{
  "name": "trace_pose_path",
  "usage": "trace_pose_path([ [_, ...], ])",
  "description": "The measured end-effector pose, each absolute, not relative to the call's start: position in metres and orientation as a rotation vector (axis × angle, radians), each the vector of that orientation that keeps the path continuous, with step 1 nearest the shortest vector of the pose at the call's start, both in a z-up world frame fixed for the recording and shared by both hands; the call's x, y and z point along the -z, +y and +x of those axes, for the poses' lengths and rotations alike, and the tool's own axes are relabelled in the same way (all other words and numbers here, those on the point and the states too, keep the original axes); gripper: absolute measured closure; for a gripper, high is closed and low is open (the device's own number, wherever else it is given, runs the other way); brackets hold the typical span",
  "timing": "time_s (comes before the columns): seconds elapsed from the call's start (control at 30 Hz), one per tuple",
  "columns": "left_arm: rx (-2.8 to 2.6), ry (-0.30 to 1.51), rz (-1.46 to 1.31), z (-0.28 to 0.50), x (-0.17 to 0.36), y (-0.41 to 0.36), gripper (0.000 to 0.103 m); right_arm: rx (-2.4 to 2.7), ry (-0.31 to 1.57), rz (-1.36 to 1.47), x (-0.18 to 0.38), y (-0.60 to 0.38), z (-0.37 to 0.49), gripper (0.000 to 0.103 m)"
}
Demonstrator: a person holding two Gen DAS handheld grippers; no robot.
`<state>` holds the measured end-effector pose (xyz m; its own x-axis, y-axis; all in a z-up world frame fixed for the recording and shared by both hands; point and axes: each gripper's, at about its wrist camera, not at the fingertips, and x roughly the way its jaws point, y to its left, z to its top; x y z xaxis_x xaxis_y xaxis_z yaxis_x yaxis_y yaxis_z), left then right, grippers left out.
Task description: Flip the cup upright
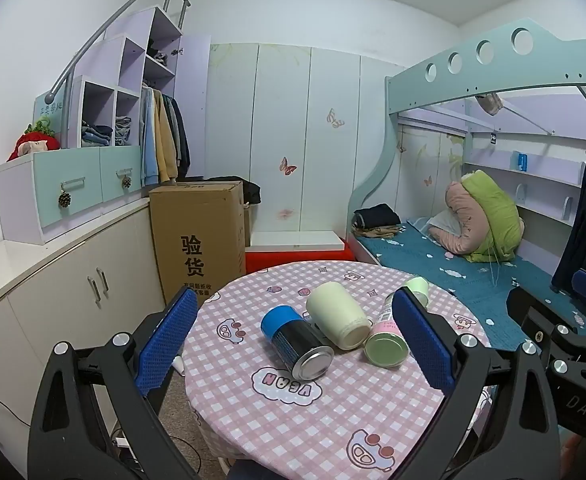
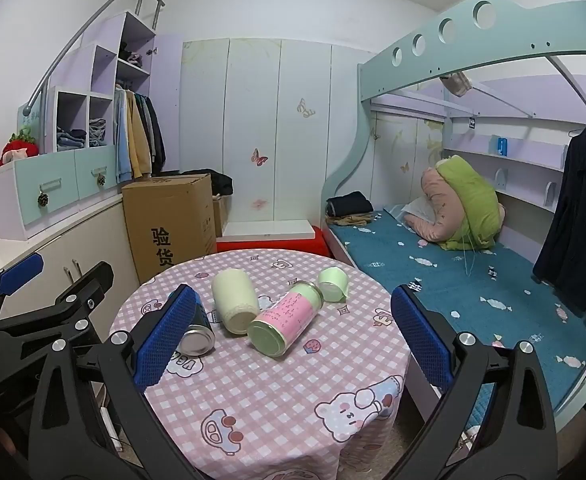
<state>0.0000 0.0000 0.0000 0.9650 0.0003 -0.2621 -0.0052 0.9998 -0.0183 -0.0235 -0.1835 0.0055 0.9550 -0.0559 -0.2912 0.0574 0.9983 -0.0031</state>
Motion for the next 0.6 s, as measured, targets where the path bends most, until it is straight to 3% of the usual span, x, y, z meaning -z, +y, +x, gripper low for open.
trace_pose_path([
  [0.6, 0.000, 0.288, -0.013, 0.0067, 0.0062, 0.0008, 0.009, 0.060, 0.313, 0.008, 0.0025, -0.1877, -0.0141, 0.005],
])
